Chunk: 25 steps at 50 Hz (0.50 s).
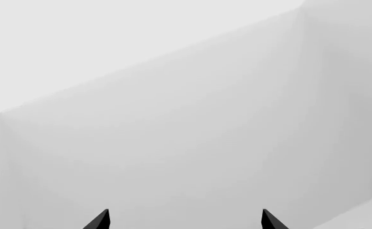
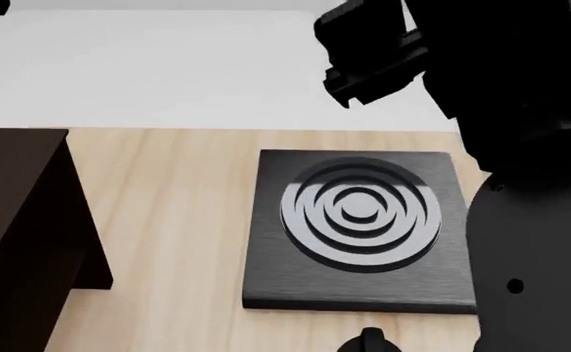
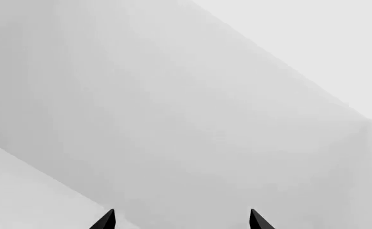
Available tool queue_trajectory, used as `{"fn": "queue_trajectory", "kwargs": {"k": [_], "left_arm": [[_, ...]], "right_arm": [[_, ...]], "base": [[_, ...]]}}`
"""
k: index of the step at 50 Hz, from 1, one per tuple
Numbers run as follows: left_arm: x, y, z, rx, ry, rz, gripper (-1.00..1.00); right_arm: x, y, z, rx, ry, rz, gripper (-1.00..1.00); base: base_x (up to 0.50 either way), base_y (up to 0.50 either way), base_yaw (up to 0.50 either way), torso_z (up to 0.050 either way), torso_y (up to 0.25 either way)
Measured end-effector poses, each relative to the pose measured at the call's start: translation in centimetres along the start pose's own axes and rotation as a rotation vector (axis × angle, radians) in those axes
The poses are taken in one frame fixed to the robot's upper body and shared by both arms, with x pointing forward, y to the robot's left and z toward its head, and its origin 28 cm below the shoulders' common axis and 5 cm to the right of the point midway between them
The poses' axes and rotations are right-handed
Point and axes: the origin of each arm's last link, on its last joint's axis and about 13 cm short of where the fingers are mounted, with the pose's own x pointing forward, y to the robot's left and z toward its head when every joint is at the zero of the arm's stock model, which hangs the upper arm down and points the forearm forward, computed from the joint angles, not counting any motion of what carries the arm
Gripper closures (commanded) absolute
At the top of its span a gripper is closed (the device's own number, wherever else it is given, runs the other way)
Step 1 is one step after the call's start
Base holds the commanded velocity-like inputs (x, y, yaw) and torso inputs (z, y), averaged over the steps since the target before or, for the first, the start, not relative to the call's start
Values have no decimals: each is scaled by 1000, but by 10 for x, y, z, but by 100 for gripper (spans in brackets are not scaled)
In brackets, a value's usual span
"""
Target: Put the frying pan under the cabinet shelf.
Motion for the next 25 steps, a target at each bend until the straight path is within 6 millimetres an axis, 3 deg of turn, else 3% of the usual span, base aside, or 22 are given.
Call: {"fn": "queue_trajectory", "kwargs": {"k": [25], "left_arm": [[6, -9, -27, -37, 38, -24, -100]], "right_arm": [[-59, -10, -54, 74, 217, -111, -100]], "base": [[0, 0, 0, 0, 0]]}}
